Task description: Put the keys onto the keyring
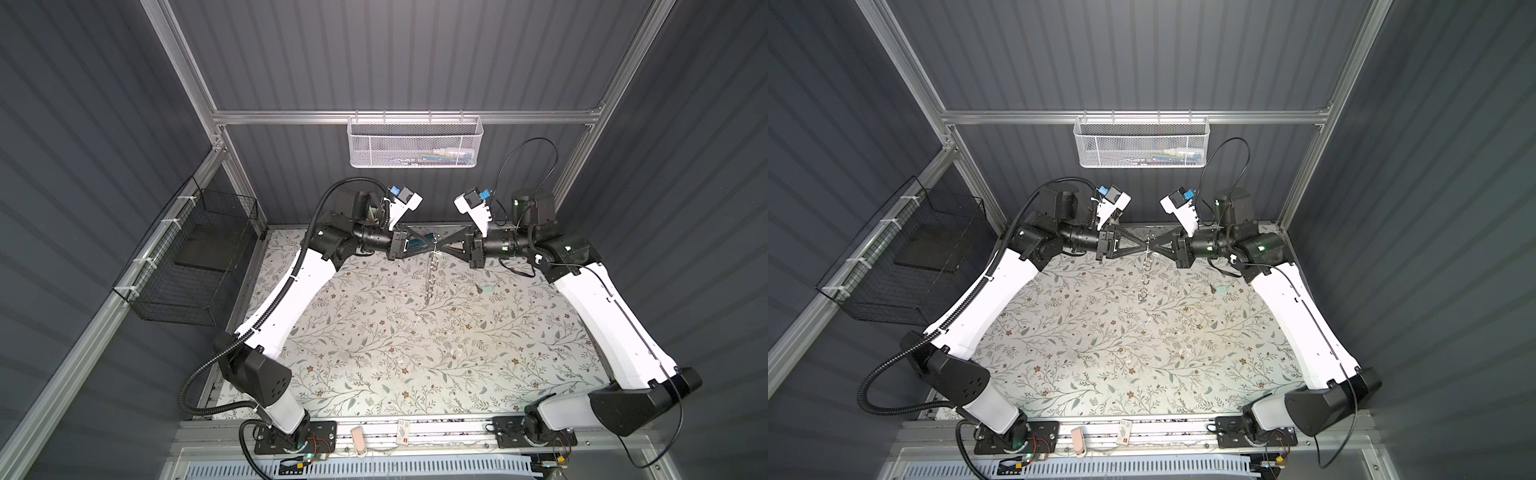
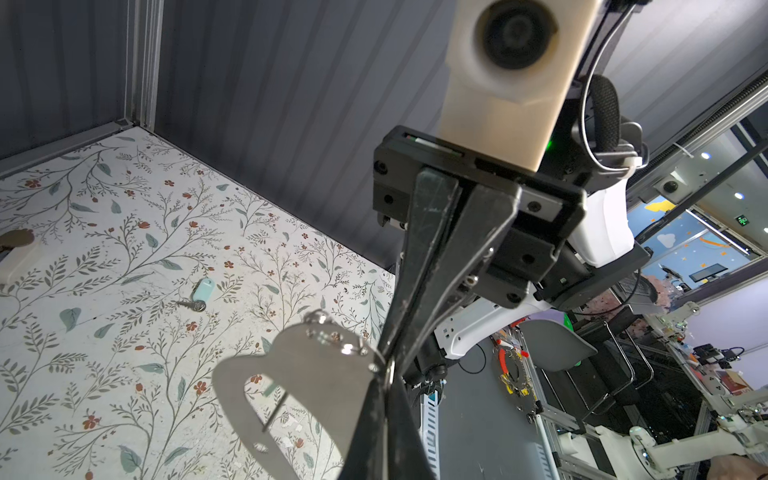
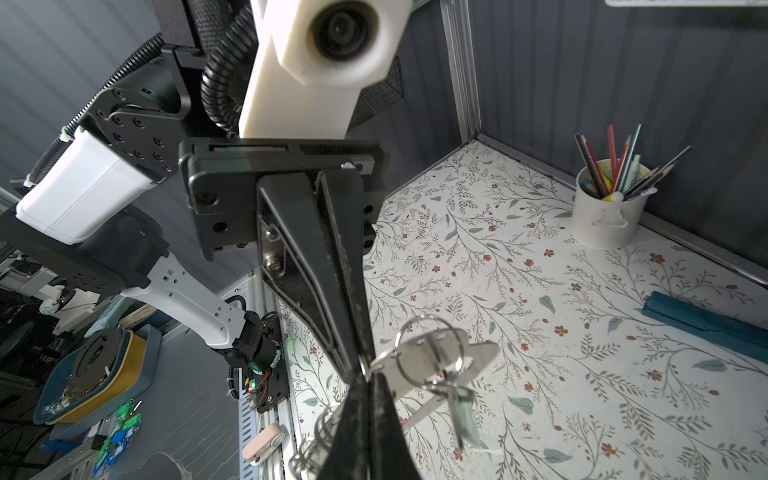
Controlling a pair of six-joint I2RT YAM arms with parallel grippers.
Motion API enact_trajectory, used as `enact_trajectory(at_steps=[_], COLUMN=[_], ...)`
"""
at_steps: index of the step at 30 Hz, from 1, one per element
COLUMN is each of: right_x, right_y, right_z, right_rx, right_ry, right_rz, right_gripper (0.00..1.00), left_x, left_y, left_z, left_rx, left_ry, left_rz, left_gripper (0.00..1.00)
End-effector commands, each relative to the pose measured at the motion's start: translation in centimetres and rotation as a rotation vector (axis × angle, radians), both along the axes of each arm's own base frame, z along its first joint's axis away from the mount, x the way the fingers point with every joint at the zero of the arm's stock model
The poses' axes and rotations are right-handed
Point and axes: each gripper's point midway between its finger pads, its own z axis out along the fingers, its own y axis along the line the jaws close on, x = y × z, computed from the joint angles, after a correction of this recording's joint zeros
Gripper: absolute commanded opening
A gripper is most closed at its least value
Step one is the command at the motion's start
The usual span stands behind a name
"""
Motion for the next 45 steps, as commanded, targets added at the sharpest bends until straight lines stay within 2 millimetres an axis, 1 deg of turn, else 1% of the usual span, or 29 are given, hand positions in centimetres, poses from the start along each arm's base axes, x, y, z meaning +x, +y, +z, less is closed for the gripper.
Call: enact_trajectory(at_steps=[1, 2, 5, 6, 8, 10, 11, 14, 16, 21, 24, 28, 30, 32, 38, 45], right_x=[-0.6, -0.5, 0.0, 0.5, 1.4, 1.8, 2.0, 2.4, 2.5, 3.1, 3.2, 3.2, 3.2, 3.6, 3.6, 3.4], right_y=[0.3, 0.3, 0.0, -0.3, -1.1, -2.1, -2.6, -4.4, -5.0, -5.2, -4.9, -4.2, -3.9, -4.0, -4.3, -4.0], right_z=[1.2, 1.3, 1.4, 1.6, 1.8, 2.3, 2.9, 3.7, 3.8, 2.6, 2.8, 3.5, 4.0, 4.5, 6.1, 5.8], right_rx=[0.023, 0.023, 0.039, 0.052, 0.086, 0.153, 0.201, 0.313, 0.343, 0.352, 0.362, 0.383, 0.400, 0.434, 0.507, 0.506], right_ry=[-0.032, -0.031, -0.012, -0.002, 0.022, 0.054, 0.040, 0.022, 0.011, 0.065, 0.071, 0.063, 0.062, 0.073, 0.055, 0.066], right_rz=[0.025, 0.018, -0.014, -0.042, -0.099, -0.150, -0.169, -0.241, -0.275, -0.312, -0.324, -0.331, -0.325, -0.344, -0.350, -0.336], right_gripper=[0.03, 0.09, 0.15, 0.22, 0.24, 0.35, 0.35, 0.35, 0.33, 0.33, 0.33, 0.34, 0.35, 0.36, 0.36, 0.35], left_x=[0.1, 0.2, 0.6, 0.7, 1.3, 1.8, 2.1, 2.8, 3.2, 3.3, 2.8, 2.1, 2.1, 2.0, 1.9, 1.7], left_y=[-0.2, -0.2, -0.2, -0.1, 0.0, 0.2, 0.3, 0.7, 1.0, 1.0, 0.4, -0.4, -0.3, -0.2, -0.3, -0.2], left_z=[0.7, 0.8, 1.5, 1.7, 2.3, 2.8, 3.2, 4.4, 5.1, 7.1, 7.9, 8.2, 8.4, 8.7, 8.9, 9.2], left_rx=[-0.015, -0.021, -0.055, -0.070, -0.103, -0.121, -0.130, -0.163, -0.193, -0.260, -0.266, -0.261, -0.264, -0.282, -0.297, -0.300], left_ry=[-0.027, -0.029, -0.048, -0.054, -0.086, -0.106, -0.118, -0.165, -0.190, -0.259, -0.315, -0.376, -0.389, -0.396, -0.388, -0.393], left_rz=[0.003, 0.013, 0.054, 0.072, 0.120, 0.163, 0.191, 0.273, 0.321, 0.409, 0.448, 0.496, 0.525, 0.526, 0.525, 0.523], left_gripper=[0.00, 0.00, 0.00, 0.00, 0.00, 0.00, 0.00, 0.00, 0.00, 0.00, 0.00, 0.00, 0.00, 0.00, 0.00, 0.00])
